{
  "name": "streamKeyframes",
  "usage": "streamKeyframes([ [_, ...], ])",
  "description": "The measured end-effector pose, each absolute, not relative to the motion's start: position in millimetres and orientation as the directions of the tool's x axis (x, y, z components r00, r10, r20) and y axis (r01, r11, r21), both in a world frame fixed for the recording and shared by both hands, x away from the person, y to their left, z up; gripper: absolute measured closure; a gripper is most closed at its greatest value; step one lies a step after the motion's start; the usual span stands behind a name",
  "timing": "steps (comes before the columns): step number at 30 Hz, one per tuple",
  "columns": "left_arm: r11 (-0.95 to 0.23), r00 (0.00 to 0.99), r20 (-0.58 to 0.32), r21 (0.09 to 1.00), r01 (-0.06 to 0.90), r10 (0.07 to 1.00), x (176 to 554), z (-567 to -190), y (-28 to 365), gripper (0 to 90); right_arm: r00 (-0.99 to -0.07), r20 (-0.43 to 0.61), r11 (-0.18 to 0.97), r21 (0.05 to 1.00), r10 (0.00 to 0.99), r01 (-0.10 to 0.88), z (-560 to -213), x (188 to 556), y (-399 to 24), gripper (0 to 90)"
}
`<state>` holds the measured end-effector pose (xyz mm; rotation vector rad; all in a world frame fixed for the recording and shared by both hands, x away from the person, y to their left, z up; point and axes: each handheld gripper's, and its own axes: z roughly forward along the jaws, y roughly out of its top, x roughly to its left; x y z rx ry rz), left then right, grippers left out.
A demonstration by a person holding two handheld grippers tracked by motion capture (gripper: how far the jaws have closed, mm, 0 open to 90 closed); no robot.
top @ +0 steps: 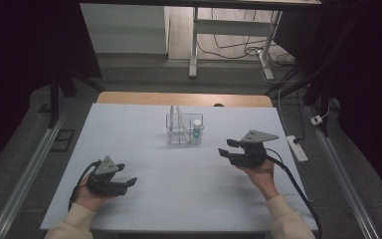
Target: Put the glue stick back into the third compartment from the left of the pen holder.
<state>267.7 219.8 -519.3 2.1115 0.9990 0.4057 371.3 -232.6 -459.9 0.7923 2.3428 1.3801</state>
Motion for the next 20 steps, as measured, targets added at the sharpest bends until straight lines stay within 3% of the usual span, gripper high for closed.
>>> streamKeyframes([
  [10,-0.407,0.642,-0.036,0.747,0.526,0.766,268.1,-518.8,220.2,29.1,-0.799,0.008,0.391,0.869,0.602,0.304,-471.6,340.7,-260.7,45.7],
  [20,-0.402,0.64,-0.039,0.748,0.528,0.768,268.8,-518.6,220.1,29.0,-0.797,-0.003,0.392,0.872,0.604,0.294,-475.6,334.2,-268.7,45.6],
])
